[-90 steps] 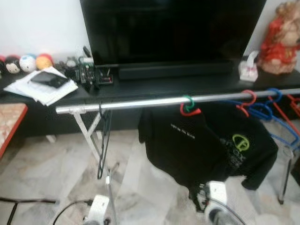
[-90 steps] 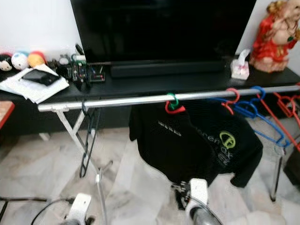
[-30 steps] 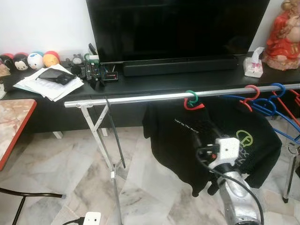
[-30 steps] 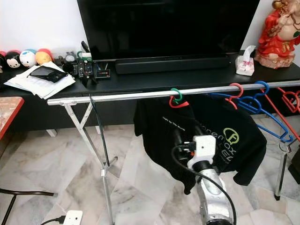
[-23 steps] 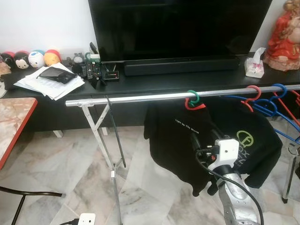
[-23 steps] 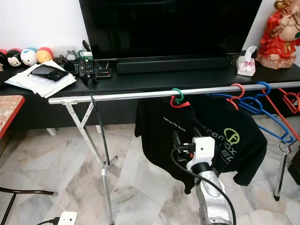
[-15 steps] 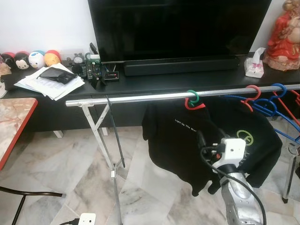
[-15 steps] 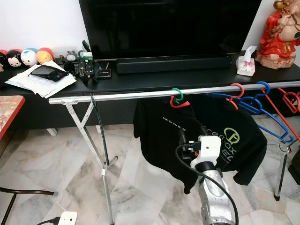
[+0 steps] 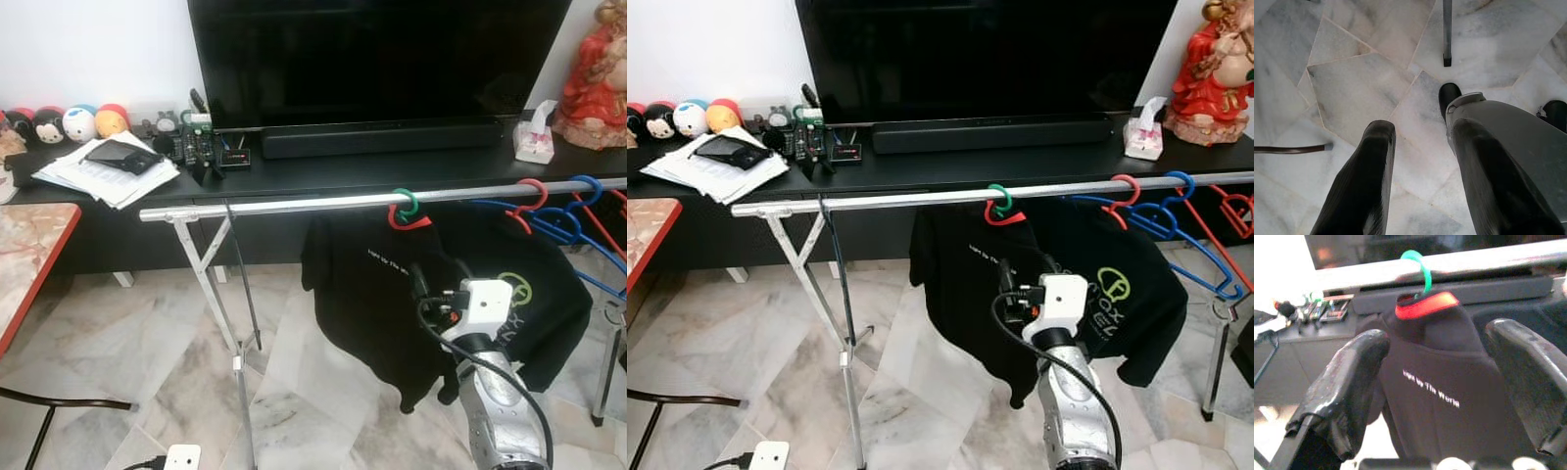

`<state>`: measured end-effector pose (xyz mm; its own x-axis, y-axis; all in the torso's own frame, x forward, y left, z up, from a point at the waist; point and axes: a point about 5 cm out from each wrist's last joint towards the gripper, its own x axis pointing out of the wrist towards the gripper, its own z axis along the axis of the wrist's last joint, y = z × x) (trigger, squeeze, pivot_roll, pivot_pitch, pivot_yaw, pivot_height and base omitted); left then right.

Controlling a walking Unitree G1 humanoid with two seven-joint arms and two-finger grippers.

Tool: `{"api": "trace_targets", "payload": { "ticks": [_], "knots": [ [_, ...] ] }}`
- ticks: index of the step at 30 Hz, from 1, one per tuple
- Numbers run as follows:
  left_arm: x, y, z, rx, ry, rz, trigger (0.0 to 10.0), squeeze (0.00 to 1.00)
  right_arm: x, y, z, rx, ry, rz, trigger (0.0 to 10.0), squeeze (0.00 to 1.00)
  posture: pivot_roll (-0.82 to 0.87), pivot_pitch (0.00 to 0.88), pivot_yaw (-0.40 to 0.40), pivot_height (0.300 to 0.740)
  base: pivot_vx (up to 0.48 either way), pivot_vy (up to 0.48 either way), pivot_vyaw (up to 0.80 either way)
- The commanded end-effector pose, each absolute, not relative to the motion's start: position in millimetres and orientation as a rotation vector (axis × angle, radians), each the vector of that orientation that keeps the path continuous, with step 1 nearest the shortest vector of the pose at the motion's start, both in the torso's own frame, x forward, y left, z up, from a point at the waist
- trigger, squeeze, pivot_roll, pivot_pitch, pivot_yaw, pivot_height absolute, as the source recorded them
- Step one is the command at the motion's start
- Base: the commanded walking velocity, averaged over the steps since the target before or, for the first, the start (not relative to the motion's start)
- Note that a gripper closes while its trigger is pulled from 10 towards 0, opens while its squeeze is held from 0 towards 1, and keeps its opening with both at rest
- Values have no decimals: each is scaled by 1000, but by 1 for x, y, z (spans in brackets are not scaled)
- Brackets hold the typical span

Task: Hang hanger

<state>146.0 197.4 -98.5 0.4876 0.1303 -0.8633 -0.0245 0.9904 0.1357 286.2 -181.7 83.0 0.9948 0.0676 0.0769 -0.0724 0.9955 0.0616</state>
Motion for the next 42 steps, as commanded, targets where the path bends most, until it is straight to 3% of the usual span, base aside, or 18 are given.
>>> {"api": "trace_targets", "payload": {
  "ticks": [1, 17, 21, 26, 42],
  "knots": [
    [131, 192, -105, 104, 1118, 70, 10000, 0, 290, -182, 97, 76, -131, 52, 10000, 0, -94, 0, -10, 740, 0, 0, 0],
    [132, 192, -105, 99, 1115, 71, 10000, 0, 286, -175, 91, 51, -98, 59, 10000, 0, -91, 0, -15, 740, 92, 0, 0],
    [132, 192, -105, 102, 1117, 63, 10000, 0, 279, -199, 70, 41, 13, -62, 10000, 0, -90, 0, -13, 740, 255, 0, 0],
    [131, 193, -105, 109, 1123, 57, 10000, 0, 276, -208, 72, 0, 13, -69, 10000, 0, -104, 0, -8, 740, 256, 0, 0],
    [132, 191, -105, 114, 1125, 36, 10000, 0, 275, -199, 71, 0, 28, -34, 10000, 0, -100, 0, -19, 740, 161, 0, 0]
  ]
}}
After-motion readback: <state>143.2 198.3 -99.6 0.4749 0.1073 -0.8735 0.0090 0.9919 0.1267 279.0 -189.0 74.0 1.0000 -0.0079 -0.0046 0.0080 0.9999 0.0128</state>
